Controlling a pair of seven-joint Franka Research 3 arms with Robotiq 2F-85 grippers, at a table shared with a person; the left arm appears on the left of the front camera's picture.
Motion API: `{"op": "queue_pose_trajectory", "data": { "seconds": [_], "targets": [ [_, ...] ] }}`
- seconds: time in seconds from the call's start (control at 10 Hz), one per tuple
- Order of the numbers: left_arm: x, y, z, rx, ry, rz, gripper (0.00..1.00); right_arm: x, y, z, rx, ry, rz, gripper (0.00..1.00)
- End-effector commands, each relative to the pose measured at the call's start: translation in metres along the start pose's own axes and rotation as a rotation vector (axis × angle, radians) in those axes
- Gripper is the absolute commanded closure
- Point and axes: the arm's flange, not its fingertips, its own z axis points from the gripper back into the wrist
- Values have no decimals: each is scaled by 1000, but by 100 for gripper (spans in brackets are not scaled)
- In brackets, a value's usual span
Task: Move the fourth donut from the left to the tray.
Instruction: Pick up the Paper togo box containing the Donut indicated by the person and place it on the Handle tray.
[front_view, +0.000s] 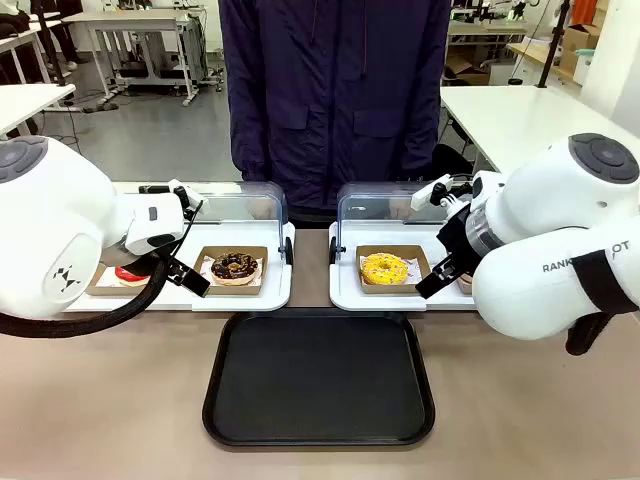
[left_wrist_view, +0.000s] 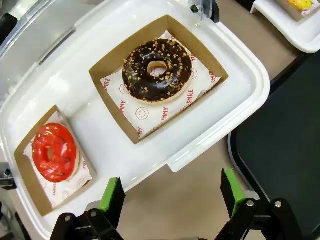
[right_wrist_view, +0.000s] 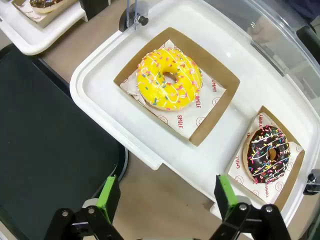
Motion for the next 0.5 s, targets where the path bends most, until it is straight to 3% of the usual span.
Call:
{"op": "queue_pose_trajectory", "data": {
  "seconds": [0.0,0.4],
  "targets": [
    [0,0,0,0,0,0,0,0,0,0,0,0,0,0],
    [0,0,0,0,0,0,0,0,0,0,0,0,0,0]
  ]
}}
